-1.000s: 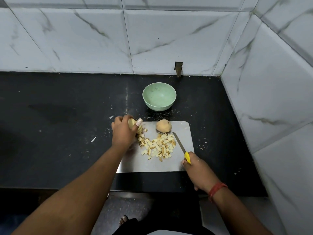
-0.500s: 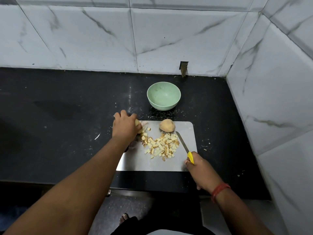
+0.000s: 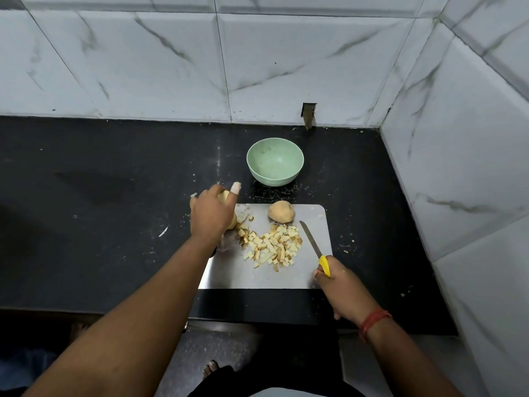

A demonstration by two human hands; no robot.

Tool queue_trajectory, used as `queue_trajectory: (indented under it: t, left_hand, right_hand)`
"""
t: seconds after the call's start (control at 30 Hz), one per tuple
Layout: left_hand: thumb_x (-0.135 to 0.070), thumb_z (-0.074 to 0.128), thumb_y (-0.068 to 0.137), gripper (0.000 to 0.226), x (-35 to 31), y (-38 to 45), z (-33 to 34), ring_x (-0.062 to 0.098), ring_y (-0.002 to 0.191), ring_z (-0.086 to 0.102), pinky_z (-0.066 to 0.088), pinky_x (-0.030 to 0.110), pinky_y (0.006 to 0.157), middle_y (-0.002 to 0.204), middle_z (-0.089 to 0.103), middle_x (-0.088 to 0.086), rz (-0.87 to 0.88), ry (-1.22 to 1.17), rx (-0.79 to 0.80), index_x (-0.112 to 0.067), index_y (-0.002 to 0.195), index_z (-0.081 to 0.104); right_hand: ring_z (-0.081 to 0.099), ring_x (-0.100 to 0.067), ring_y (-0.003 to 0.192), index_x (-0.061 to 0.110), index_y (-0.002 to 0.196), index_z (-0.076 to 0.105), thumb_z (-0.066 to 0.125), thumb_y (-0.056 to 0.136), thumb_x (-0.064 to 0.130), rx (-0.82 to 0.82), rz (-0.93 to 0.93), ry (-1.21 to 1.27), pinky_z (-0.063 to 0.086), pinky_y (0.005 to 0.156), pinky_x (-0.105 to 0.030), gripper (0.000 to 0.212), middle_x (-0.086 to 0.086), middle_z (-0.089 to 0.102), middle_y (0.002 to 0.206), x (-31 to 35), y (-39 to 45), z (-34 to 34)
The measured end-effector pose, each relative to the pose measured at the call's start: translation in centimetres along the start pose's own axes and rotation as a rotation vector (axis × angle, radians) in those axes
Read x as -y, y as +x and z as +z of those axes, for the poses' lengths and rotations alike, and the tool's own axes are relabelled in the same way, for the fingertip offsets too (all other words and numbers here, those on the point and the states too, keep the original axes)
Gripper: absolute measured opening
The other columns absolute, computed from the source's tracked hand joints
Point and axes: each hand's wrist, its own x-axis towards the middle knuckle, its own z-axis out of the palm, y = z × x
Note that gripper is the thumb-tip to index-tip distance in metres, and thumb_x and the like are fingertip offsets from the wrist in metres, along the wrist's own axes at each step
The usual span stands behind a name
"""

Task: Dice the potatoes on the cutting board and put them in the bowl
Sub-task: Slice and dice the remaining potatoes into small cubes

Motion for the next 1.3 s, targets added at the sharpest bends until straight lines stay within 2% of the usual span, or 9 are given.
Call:
queue_trajectory:
  t: [0.07, 0.27, 0.4, 0.53, 0.63, 0.77, 1.03, 1.17, 1.3]
  left_hand:
    - [-0.059, 0.045, 0.098, 0.052, -0.8, -1.0, 0.3, 0.028, 0.122, 0.046, 0.037, 0.041, 0.098, 0.127, 0.063, 0.005, 0.139, -0.002, 0.018, -0.020, 0.127, 0.065]
    - [-0.067, 0.047, 0.091, 0.069, -4.2, -6.5, 4.7, 0.023, 0.130, 0.039, 0.041, 0.042, 0.107, 0.140, 0.053, 0.005, 0.692, 0.072, 0.364, -0.017, 0.138, 0.055]
    - [-0.065, 0.046, 0.091, 0.078, -4.7, -8.6, 8.4, 0.033, 0.125, 0.049, 0.041, 0.043, 0.108, 0.138, 0.054, 0.017, 0.872, 0.180, 0.362, -0.004, 0.139, 0.053]
    - [-0.045, 0.076, 0.086, 0.070, -5.2, -9.3, 10.6, 0.040, 0.122, 0.055, 0.041, 0.049, 0.112, 0.141, 0.052, 0.022, 1.014, 0.296, 0.315, -0.002, 0.137, 0.053]
    - [-0.033, 0.081, 0.082, 0.068, -5.5, -9.4, 11.1, 0.041, 0.128, 0.052, 0.035, 0.050, 0.119, 0.143, 0.050, 0.023, 1.057, 0.336, 0.304, -0.001, 0.136, 0.054]
    - [-0.035, 0.083, 0.080, 0.061, -4.6, -9.1, 11.2, 0.039, 0.127, 0.054, 0.031, 0.050, 0.120, 0.140, 0.053, 0.023, 1.053, 0.350, 0.272, -0.003, 0.125, 0.059]
    - [-0.037, 0.064, 0.092, 0.034, -2.2, -10.1, 10.7, 0.029, 0.119, 0.054, 0.025, 0.048, 0.124, 0.126, 0.060, 0.013, 1.244, 0.402, 0.198, -0.011, 0.115, 0.064]
    - [-0.041, 0.063, 0.096, 0.042, -1.4, -10.7, 10.6, 0.028, 0.124, 0.054, 0.027, 0.046, 0.124, 0.131, 0.060, 0.012, 1.229, 0.437, 0.182, -0.012, 0.127, 0.064]
    - [-0.045, 0.060, 0.098, 0.051, -1.7, -10.9, 10.6, 0.029, 0.133, 0.052, 0.024, 0.045, 0.124, 0.140, 0.059, 0.013, 1.190, 0.469, 0.197, -0.011, 0.136, 0.062]
  right_hand:
    - [0.057, -0.022, 0.055, 0.022, 0.092, 0.049, 0.044, 0.100, 0.031, -0.016, 0.004, 0.033, 0.043, 0.040, -0.023, 0.013, -0.009, 0.061, 0.091, -0.1, 0.2, 0.0]
    - [0.050, -0.022, 0.037, 0.021, 0.085, 0.047, 0.045, 0.097, 0.028, -0.158, 0.076, 0.212, 0.041, 0.040, -0.025, 0.014, -0.007, 0.054, 0.070, -1.3, 1.5, -0.2]
    - [0.040, -0.019, 0.035, 0.020, 0.081, 0.047, 0.047, 0.094, 0.024, -0.294, 0.124, 0.479, 0.040, 0.042, -0.029, 0.013, -0.005, 0.045, 0.058, -2.0, 2.2, -0.9]
    - [0.039, -0.017, 0.036, 0.019, 0.086, 0.049, 0.049, 0.095, 0.024, -0.381, 0.101, 0.554, 0.040, 0.042, -0.029, 0.009, -0.004, 0.043, 0.056, -2.8, 2.0, -1.6]
    - [0.040, -0.019, 0.035, 0.022, 0.083, 0.048, 0.050, 0.093, 0.026, -0.393, 0.078, 0.537, 0.041, 0.043, -0.030, 0.011, -0.005, 0.045, 0.058, -3.1, 2.0, -1.7]
    - [0.044, -0.019, 0.038, 0.024, 0.080, 0.047, 0.049, 0.093, 0.028, -0.361, 0.067, 0.496, 0.044, 0.043, -0.031, 0.014, -0.007, 0.047, 0.062, -3.3, 1.9, -1.6]
    - [0.049, -0.023, 0.047, 0.021, 0.085, 0.048, 0.048, 0.096, 0.030, -0.336, 0.080, 0.410, 0.047, 0.042, -0.031, 0.014, -0.011, 0.051, 0.070, -3.0, 2.0, -1.5]
    - [0.053, -0.025, 0.047, 0.018, 0.107, 0.049, 0.044, 0.098, 0.029, -0.274, 0.084, 0.290, 0.045, 0.039, -0.027, 0.015, -0.011, 0.058, 0.078, -2.6, 2.0, -1.2]
    - [0.058, -0.027, 0.064, 0.019, 0.123, 0.041, 0.041, 0.101, 0.028, -0.227, 0.077, 0.145, 0.042, 0.035, -0.023, 0.023, -0.013, 0.060, 0.094, -2.1, 1.7, -0.8]
